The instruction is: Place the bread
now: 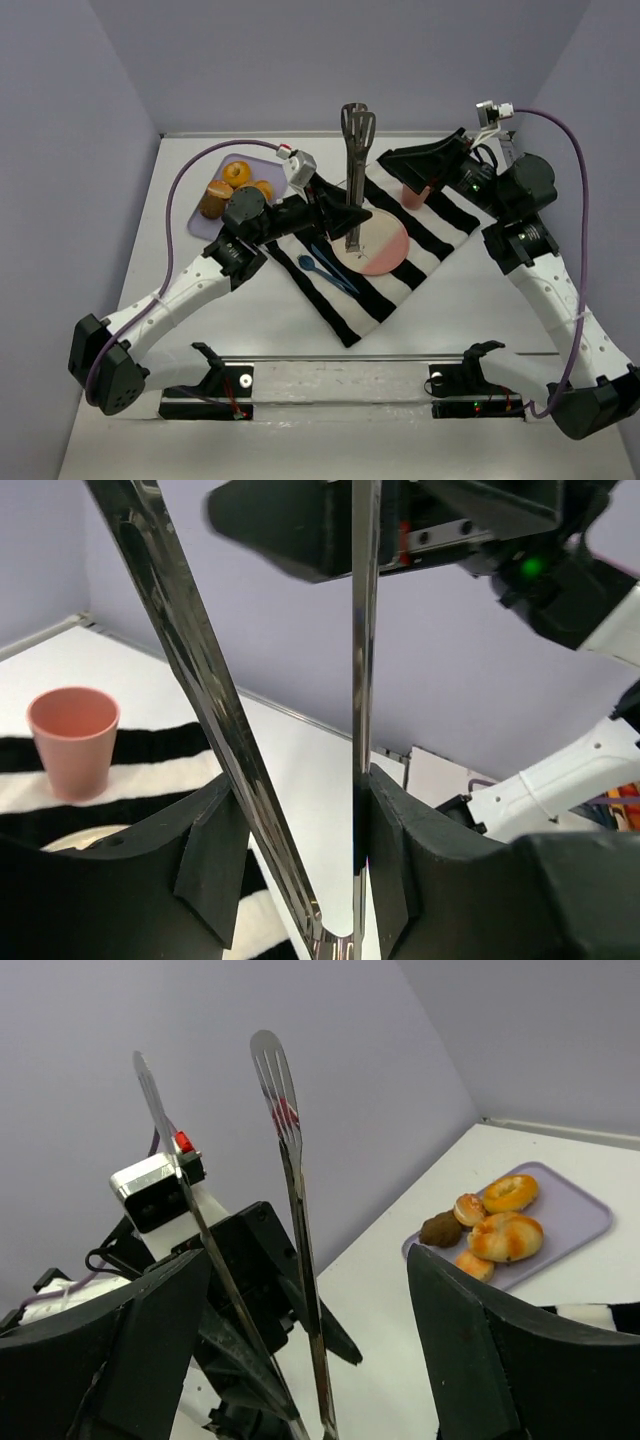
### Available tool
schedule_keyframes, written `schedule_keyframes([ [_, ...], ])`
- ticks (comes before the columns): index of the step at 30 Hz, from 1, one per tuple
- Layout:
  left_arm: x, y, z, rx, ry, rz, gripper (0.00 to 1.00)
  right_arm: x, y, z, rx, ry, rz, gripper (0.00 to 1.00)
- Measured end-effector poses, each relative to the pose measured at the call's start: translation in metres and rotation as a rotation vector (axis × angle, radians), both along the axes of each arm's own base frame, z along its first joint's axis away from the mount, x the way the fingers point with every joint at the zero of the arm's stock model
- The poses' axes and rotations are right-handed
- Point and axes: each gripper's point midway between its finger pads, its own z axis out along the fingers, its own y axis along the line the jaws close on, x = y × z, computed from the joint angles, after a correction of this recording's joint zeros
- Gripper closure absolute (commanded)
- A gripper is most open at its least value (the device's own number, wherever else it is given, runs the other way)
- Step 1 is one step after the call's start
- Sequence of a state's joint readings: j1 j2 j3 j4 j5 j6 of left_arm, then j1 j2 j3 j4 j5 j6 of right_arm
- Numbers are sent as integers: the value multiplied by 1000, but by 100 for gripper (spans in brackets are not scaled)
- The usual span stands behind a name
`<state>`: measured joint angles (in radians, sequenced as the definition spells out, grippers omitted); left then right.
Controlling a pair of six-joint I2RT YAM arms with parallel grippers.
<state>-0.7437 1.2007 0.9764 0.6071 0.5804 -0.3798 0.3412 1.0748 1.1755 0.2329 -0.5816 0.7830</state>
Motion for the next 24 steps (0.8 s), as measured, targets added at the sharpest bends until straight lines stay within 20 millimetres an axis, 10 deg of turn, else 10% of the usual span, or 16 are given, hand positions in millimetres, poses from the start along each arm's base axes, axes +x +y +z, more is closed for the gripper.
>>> schedule_keyframes([
  [10,39,59,-48,112,276,435,41,-19,-46,-9,-90,-13,-255,14],
  [17,63,135,-154,395,605,883,40,18,-84,-116,-263,224,-527,13],
  [24,48,181,-211,592,773,1080,50,34,-94,-208,-458,415,-576,12],
])
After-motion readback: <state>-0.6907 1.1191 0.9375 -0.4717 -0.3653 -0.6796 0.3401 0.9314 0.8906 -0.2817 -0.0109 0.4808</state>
